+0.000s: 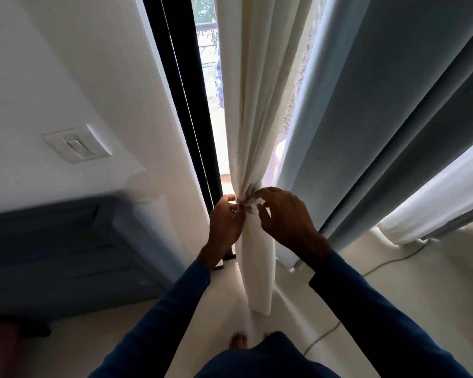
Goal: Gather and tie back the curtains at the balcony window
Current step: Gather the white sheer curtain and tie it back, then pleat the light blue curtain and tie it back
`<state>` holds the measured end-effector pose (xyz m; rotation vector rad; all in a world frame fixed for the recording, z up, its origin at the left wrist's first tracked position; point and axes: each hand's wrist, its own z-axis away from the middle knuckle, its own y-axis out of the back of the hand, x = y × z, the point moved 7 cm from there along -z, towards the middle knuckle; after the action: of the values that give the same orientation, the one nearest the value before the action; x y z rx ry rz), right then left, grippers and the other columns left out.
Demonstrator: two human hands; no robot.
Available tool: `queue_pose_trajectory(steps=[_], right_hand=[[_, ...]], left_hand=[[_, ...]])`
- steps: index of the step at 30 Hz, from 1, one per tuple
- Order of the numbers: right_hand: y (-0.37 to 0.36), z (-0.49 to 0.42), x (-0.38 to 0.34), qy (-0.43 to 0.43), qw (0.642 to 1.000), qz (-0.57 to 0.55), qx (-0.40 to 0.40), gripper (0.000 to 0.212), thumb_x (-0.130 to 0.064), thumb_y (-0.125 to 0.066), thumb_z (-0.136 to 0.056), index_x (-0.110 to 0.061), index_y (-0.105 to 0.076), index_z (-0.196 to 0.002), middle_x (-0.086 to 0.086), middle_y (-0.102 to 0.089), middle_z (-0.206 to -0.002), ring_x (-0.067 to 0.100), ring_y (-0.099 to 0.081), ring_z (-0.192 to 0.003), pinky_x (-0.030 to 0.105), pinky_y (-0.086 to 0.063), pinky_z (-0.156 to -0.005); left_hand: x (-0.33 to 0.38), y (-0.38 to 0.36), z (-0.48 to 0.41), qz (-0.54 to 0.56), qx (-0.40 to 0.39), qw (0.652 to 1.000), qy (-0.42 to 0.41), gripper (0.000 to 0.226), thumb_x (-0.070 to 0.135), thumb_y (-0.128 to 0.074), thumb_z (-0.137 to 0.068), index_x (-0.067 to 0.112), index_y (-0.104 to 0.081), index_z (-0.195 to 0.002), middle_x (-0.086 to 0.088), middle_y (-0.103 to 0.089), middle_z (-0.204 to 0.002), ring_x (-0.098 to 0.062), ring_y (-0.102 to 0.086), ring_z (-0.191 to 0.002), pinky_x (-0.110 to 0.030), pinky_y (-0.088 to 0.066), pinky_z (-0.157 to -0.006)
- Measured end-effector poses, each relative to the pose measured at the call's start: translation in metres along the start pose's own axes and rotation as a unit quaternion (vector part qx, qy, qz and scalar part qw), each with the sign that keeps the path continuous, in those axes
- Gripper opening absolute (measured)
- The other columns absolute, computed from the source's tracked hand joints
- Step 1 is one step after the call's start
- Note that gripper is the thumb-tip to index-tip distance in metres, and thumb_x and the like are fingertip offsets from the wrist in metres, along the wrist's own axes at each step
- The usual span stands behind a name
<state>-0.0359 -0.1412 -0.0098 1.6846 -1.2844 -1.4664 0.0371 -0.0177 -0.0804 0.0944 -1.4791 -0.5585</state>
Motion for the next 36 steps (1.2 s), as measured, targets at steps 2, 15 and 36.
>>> queue_pose_trajectory(steps=[2,15,36], right_hand=[[0.008,0.003,0.013,-0.013,0.998,-0.023,0.054,0.025,-0.012,-0.063,-0.088,-0.021,-0.072,-0.109,-0.001,-0.074,-0.111,0.025,-0.072,-0.088,0.039,-0.058,-0.073],[0.054,0.011,0.103,-0.125,0.979,-0.07,0.144,0.016,-0.014,-0.065,-0.085,-0.017,-0.075,-0.097,-0.003,-0.076,-0.094,0.011,-0.07,-0.079,0.027,-0.056,-0.08],[0.099,-0.033,0.259,-0.015,0.977,-0.199,-0.076,0.068,-0.038,-0.084,-0.081,-0.018,-0.054,-0.139,-0.002,-0.064,-0.132,0.015,-0.064,-0.115,0.031,-0.056,-0.09]], left_hand=[[0.01,0.002,0.007,-0.001,0.033,0.999,-0.021,0.035,0.028,-0.069,-0.093,0.007,-0.056,-0.118,0.004,-0.068,-0.096,-0.008,-0.066,-0.075,-0.006,-0.05,-0.06],[0.095,-0.061,0.024,-0.05,0.014,0.959,-0.278,0.038,0.019,-0.066,-0.088,0.011,-0.056,-0.124,-0.002,-0.062,-0.116,-0.013,-0.064,-0.09,-0.035,-0.057,-0.079],[0.191,-0.169,-0.026,-0.078,0.274,0.935,-0.213,0.039,0.02,-0.076,-0.086,0.008,-0.061,-0.12,0.0,-0.074,-0.101,-0.004,-0.069,-0.066,-0.002,-0.048,-0.059]])
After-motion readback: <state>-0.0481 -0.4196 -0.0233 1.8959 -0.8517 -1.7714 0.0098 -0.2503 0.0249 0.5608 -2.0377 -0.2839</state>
